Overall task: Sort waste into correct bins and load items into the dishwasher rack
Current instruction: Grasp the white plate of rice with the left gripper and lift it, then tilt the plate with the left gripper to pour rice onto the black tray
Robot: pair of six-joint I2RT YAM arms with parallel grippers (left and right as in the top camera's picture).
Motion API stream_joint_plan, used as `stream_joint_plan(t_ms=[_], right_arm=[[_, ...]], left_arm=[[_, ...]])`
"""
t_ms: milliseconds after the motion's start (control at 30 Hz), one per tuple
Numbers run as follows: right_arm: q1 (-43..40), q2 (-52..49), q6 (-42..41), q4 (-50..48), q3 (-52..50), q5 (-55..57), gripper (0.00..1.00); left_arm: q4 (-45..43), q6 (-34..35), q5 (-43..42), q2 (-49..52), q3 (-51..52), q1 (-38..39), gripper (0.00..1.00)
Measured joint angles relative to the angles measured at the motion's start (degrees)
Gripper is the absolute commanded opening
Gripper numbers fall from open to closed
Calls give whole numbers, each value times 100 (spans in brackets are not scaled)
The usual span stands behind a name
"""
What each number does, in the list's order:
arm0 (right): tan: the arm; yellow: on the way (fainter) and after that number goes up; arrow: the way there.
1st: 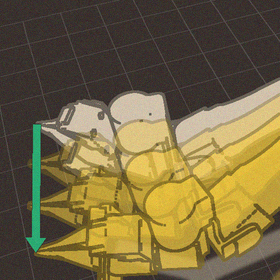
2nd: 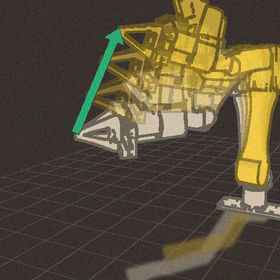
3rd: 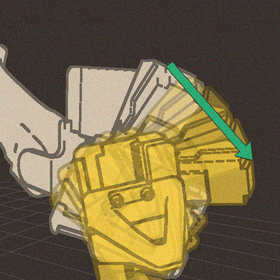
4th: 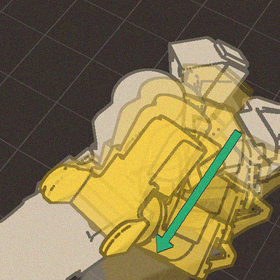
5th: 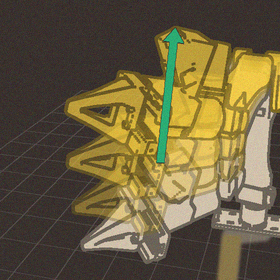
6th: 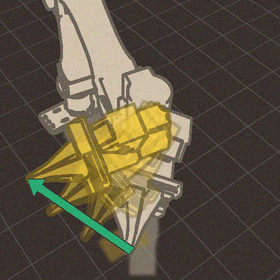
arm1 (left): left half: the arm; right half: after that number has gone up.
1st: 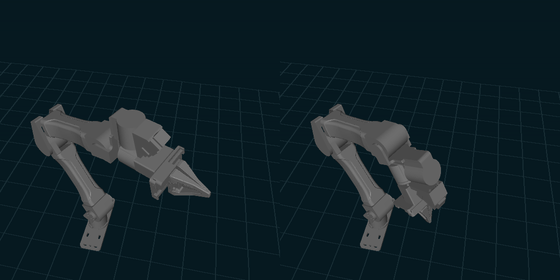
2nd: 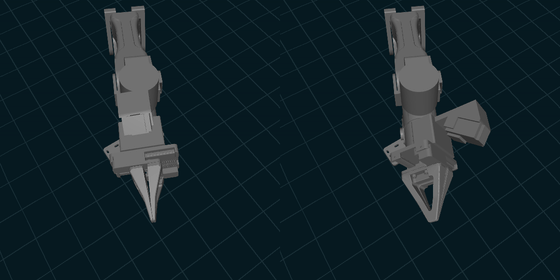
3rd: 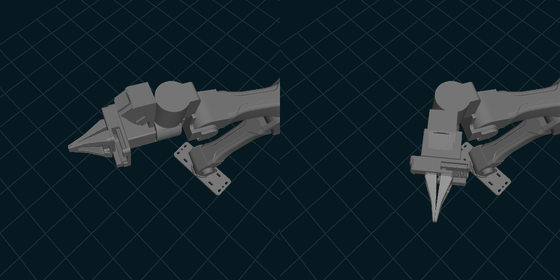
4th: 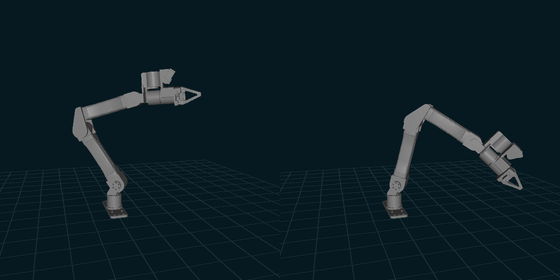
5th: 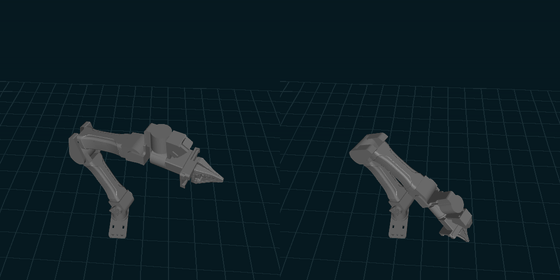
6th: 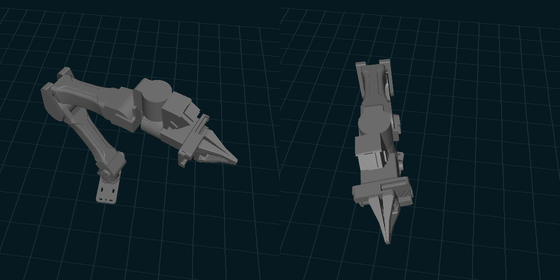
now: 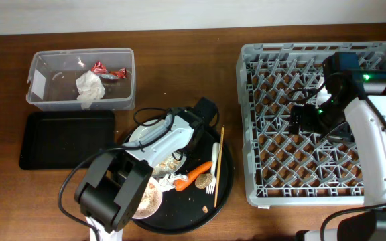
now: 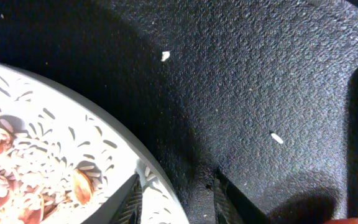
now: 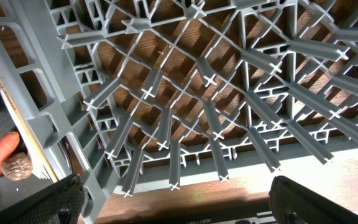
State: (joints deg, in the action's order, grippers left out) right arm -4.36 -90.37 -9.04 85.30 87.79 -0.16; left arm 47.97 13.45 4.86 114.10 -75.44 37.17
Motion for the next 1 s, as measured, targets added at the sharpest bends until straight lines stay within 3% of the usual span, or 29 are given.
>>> stream_joint_plan(t_ms=[67,267,467,833,1000], right_arm=[[0,0,2,0,-2,0,99],[0,0,-2,0,0,0,98],[0,0,-2,0,0,0,98],[0,0,2,0,-2,0,98],[0,0,-2,22,-2,0,98]], left_arm=[[63,0,48,4,-11,0,20],[216,72,212,13,-50,66,1],[605,107,531,76,-162,74,0],[2159,87,916,181,-1532,63,1],[2450,92,905,-734,-1534,-271,1]])
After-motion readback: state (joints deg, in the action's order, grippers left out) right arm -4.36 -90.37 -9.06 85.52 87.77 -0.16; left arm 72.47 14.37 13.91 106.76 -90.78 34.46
